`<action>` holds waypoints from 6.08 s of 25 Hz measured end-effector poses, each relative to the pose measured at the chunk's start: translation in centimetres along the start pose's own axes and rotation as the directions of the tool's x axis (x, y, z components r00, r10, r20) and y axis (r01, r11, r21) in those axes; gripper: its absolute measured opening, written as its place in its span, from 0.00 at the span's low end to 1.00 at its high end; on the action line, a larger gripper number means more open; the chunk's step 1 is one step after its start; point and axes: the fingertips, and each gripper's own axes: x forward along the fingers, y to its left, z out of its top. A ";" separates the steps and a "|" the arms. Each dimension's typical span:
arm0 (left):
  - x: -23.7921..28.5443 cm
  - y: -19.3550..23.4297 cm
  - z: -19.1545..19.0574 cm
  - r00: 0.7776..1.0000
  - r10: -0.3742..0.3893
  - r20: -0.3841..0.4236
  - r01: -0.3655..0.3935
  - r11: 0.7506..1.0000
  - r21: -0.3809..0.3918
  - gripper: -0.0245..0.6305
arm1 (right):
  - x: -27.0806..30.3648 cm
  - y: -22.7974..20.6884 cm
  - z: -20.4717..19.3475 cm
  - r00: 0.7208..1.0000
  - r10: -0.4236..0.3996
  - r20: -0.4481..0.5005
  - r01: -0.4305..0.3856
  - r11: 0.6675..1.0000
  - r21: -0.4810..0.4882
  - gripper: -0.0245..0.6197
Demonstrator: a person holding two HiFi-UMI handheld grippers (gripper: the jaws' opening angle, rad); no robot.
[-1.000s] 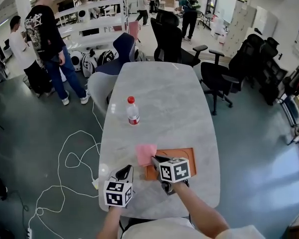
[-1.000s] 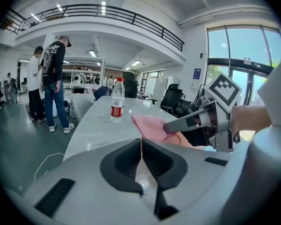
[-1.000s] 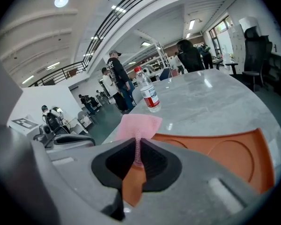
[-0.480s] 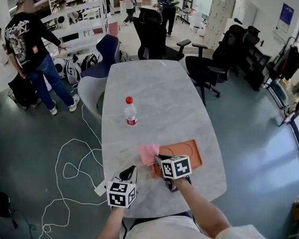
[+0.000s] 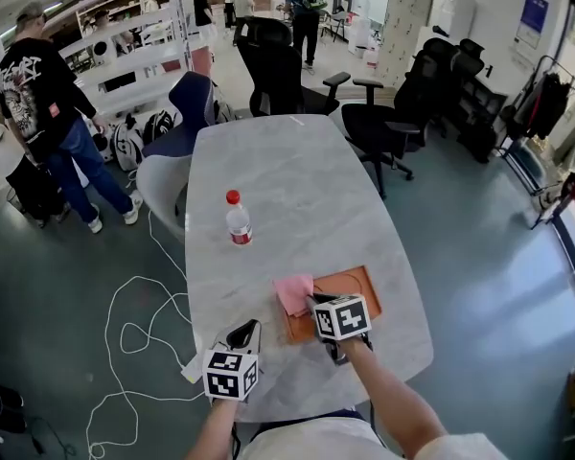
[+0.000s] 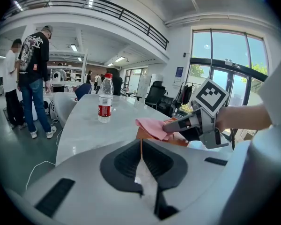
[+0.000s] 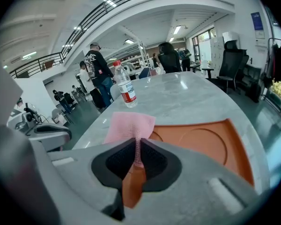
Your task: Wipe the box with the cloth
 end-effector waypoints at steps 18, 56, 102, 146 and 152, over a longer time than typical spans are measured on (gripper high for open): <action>2.1 -3.4 0.5 0.999 0.032 0.013 -0.031 0.998 -0.056 0.06 | -3.5 -7.9 -0.6 0.995 -0.098 0.002 0.098 0.995 0.007 0.09; -2.1 -7.0 -3.5 0.986 0.167 0.006 -0.166 0.982 -0.095 0.06 | -6.7 1.9 -2.2 0.967 0.238 0.091 -0.236 0.971 -0.030 0.09; -0.6 -11.8 -3.3 0.984 0.176 0.018 -0.174 0.982 -0.078 0.06 | -9.7 -7.6 -8.7 0.994 0.072 0.082 -0.076 0.996 0.052 0.09; -7.1 -9.2 -7.5 0.949 0.316 0.006 -0.314 0.945 -0.095 0.06 | -4.7 8.4 -13.4 0.916 0.402 -0.011 -0.400 0.908 -0.123 0.09; -7.3 -8.5 -7.6 0.948 0.318 0.001 -0.317 0.944 -0.095 0.06 | -3.4 7.0 -13.4 0.932 0.363 -0.004 -0.363 0.932 -0.016 0.09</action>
